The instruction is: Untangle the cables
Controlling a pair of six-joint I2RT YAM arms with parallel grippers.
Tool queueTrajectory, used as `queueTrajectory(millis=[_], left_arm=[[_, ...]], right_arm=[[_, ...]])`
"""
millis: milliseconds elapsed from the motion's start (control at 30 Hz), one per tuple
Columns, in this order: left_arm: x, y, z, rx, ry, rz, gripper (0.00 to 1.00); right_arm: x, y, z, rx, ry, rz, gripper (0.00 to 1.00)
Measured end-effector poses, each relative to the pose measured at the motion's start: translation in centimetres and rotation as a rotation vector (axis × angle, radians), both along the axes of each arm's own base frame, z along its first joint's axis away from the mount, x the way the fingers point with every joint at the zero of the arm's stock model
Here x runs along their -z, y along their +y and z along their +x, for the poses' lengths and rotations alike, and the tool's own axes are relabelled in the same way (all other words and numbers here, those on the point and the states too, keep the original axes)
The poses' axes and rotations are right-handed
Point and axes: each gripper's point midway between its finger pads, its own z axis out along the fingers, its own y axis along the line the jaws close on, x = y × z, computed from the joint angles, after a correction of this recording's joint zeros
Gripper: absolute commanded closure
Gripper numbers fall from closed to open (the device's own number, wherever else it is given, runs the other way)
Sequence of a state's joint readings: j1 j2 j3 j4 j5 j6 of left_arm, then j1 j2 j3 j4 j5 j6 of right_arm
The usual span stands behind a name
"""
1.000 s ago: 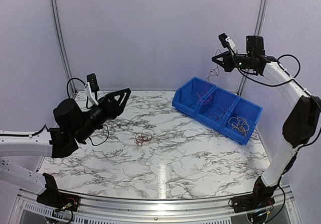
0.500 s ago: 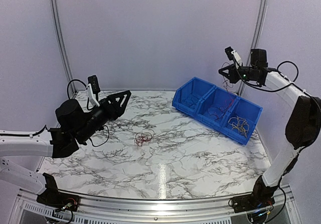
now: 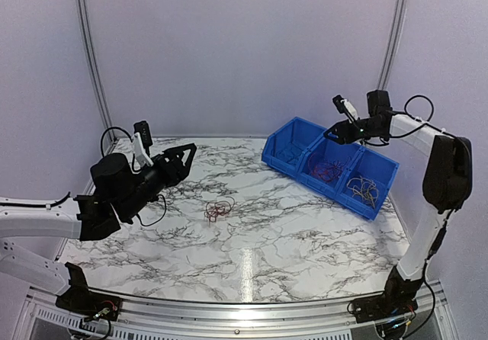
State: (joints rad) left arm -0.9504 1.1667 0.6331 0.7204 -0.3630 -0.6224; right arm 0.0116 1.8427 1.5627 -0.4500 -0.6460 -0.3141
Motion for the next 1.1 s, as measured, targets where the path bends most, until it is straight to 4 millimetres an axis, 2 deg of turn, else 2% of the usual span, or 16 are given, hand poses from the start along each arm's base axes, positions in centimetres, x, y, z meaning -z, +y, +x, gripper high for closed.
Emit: queueTrajectory(millis=[133, 233, 333, 400, 433, 533, 600, 733, 833, 967, 1100], left_arm=[[4.4, 1.5, 1.7, -0.146, 0.12, 0.128, 0.4], [8.0, 2.1, 2.7, -0.21, 0.183, 0.243, 0.43], [11.1, 1.5, 3.6, -0.208, 0.233, 0.337, 0.48], [13.3, 0.5, 4.4, -0.177, 0.273, 0.391, 0.5], [14.2, 0.0, 4.6, -0.156, 0.293, 0.409, 0.51], [16.4, -1.3, 5.4, -0.099, 0.348, 0.44, 0.51], [17.5, -1.7, 5.7, -0.073, 0.379, 0.448, 0.51], [18.6, -1.6, 5.8, -0.05, 0.417, 0.447, 0.52], [19.0, -1.4, 6.1, -0.037, 0.442, 0.431, 0.52], [20.6, -1.5, 6.1, -0.011, 0.485, 0.433, 0.53], [23.3, -1.4, 6.0, 0.006, 0.543, 0.463, 0.56]], right_arm=[[-1.3, -1.0, -0.7, 0.065, -0.001, -0.035, 0.44], [-3.8, -1.3, -2.6, 0.082, -0.059, -0.042, 0.45], [-5.6, -0.2, -4.6, 0.041, -0.126, -0.041, 0.49], [-5.9, 2.2, -5.7, -0.025, -0.145, -0.04, 0.51], [-5.5, 3.7, -6.1, -0.07, -0.144, -0.04, 0.52], [-2.4, 9.7, -7.8, -0.246, -0.087, -0.028, 0.53], [0.7, 13.4, -9.0, -0.348, -0.017, -0.025, 0.52], [6.7, 18.9, -11.4, -0.492, 0.12, -0.036, 0.48], [10.1, 22.5, -12.8, -0.577, 0.189, -0.047, 0.48], [11.8, 26.5, -13.3, -0.654, 0.209, -0.047, 0.48], [12.4, 29.1, -13.2, -0.686, 0.206, -0.038, 0.49]])
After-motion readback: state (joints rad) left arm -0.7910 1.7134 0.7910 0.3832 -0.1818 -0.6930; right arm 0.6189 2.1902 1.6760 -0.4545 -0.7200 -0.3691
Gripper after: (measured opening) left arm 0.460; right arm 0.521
